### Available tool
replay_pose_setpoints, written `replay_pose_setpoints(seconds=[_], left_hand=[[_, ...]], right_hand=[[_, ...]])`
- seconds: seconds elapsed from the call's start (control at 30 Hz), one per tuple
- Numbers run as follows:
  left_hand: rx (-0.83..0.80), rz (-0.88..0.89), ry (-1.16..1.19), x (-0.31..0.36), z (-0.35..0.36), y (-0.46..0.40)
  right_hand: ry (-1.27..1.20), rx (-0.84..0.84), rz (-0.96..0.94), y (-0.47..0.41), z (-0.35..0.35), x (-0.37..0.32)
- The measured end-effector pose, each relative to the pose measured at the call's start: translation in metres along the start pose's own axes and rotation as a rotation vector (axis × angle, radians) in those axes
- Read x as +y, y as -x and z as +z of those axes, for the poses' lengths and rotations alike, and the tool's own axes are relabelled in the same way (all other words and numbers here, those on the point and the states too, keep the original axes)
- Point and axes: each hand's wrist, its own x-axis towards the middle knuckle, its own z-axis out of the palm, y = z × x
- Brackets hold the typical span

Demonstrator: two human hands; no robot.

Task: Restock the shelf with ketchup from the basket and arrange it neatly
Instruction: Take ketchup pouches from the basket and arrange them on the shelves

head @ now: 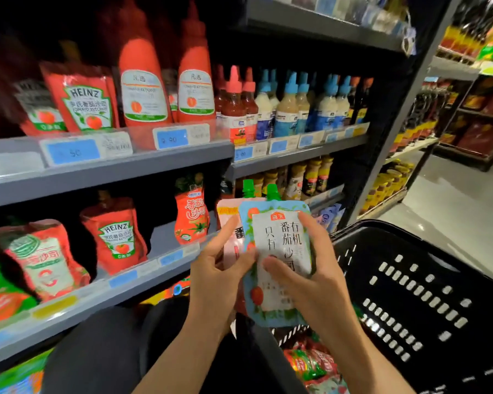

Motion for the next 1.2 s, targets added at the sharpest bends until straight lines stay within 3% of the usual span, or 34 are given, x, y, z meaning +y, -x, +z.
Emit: replay_pose_setpoints(seconds=[0.23, 0.47, 0.7, 0.9, 1.2], left_hand=[[0.204, 0.251, -0.052, 0.078, -0.059, 0.002], [0.599, 0.473, -0.130, 0.165, -0.168, 0.013], [0.791, 0.586, -0.297, 0.207, -0.254, 0.032], [0.837, 0.686, -0.317, 0.225, -0.301, 0.011], [0.860, 0.704, -0.366, 0.226, -0.330, 0.005]], right_hand=[[-0.132, -0.221, -0.055, -0.035, 0.075, -0.045], [-0.409, -0.489, -0.029, -0.064, 0.195, -0.106], [-0.688, -0.449, 0.042, -0.095, 0.307, -0.162], [-0.612, -0.395, -0.009, -0.113, 0.401, -0.180], [-0.221, -0.524, -0.154, -0.112, 0.438, -0.166]])
